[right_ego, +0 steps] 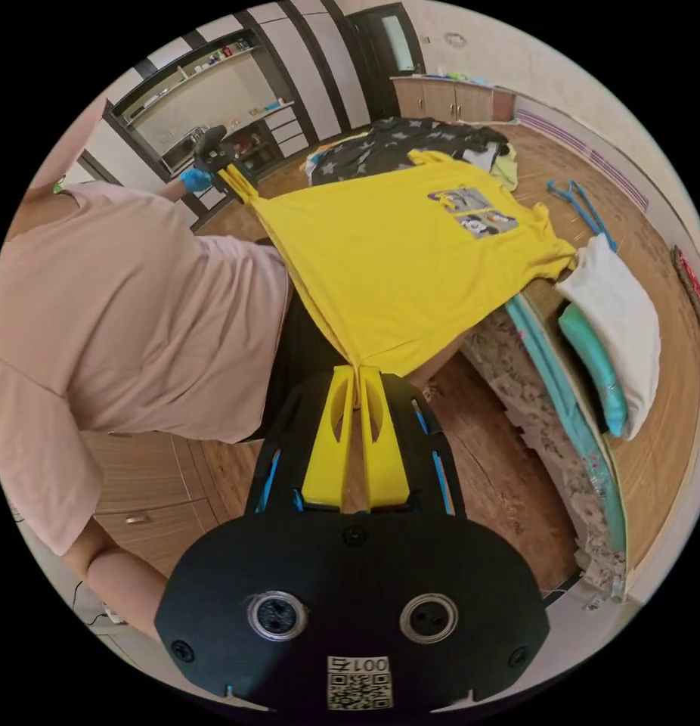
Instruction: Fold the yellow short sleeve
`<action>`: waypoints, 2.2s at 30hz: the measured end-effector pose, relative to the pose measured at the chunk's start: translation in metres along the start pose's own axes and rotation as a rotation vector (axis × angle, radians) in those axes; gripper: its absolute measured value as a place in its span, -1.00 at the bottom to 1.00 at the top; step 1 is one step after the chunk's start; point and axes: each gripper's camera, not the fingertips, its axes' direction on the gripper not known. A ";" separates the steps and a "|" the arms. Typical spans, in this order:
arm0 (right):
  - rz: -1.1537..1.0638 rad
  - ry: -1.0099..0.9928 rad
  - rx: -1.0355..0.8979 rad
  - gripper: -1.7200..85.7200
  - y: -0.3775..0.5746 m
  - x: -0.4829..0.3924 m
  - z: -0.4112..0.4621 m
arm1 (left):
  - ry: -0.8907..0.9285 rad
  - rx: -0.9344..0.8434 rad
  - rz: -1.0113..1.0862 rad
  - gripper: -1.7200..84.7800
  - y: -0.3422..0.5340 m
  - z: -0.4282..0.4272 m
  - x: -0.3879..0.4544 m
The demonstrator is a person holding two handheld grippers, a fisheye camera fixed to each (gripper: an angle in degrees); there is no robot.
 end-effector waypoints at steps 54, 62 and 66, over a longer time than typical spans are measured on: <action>0.820 0.497 0.308 -0.91 -0.168 0.237 0.134 | -0.326 0.311 -0.483 -0.99 -0.343 0.043 -0.179; 1.077 0.315 0.455 -0.91 -0.144 0.293 0.162 | -0.286 0.305 -0.335 -0.99 -0.499 0.064 -0.213; 1.006 0.334 0.455 -0.92 -0.141 0.293 0.165 | -0.256 0.279 -0.290 -0.98 -0.564 0.077 -0.237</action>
